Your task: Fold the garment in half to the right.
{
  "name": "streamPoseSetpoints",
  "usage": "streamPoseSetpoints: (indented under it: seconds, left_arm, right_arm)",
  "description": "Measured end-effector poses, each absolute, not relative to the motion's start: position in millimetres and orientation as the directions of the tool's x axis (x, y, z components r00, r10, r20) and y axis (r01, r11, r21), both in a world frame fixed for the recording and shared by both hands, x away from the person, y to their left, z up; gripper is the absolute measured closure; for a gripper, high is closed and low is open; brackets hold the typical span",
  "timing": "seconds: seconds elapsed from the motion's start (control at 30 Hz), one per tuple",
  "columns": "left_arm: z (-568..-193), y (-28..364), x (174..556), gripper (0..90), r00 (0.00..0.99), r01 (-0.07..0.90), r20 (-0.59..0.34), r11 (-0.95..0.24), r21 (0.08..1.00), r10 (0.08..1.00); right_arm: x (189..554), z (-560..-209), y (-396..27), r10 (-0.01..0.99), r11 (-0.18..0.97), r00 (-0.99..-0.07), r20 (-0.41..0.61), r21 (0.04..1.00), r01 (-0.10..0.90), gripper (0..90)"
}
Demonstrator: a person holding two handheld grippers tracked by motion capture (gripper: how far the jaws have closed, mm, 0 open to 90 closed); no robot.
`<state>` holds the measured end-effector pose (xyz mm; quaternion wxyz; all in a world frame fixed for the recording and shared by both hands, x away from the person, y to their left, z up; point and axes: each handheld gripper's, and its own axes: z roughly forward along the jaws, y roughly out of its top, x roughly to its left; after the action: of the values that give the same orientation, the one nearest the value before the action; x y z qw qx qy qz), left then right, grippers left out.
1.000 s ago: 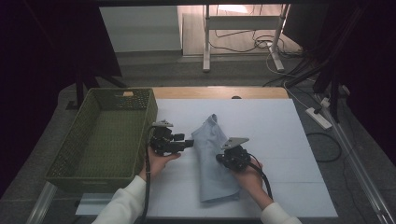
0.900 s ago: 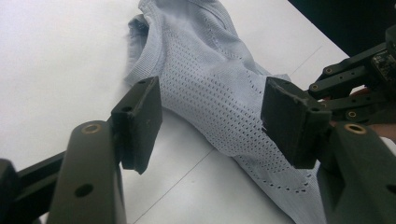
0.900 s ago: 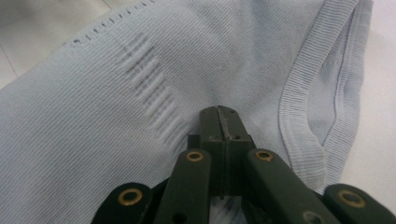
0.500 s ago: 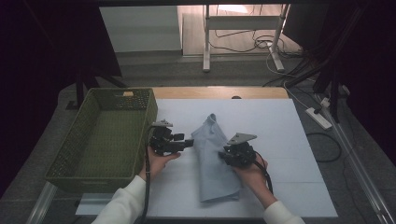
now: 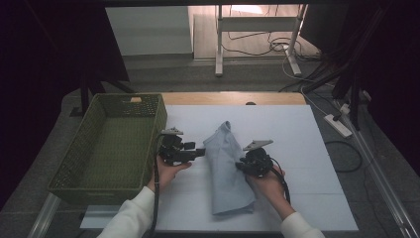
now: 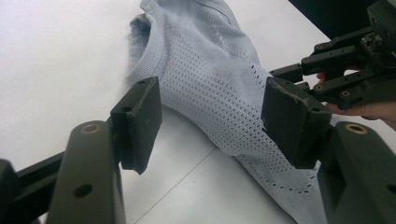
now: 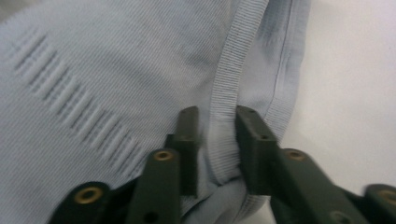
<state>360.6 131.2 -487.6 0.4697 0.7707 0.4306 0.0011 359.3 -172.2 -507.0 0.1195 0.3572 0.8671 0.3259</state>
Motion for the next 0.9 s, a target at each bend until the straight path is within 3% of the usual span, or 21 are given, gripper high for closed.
streamPoseSetpoints:
  seconds: [0.2,0.43,0.9]
  left_arm:
    - [-488,131,361,37.7,0.629,0.663,-0.403,-0.188,0.725,0.665]
    - [-488,131,360,37.7,0.63,0.663,-0.403,-0.19,0.724,0.664]
    - [-488,131,360,38.0,0.629,0.664,-0.409,-0.184,0.725,0.661]
  right_arm:
    - [355,-500,-172,0.683,0.553,-0.729,-0.028,0.672,0.492,84.1]
    - [352,-488,-184,0.708,0.551,-0.701,-0.087,0.688,0.472,84.6]
    - [354,-506,-186,0.714,0.584,-0.691,-0.111,0.639,0.501,84.4]
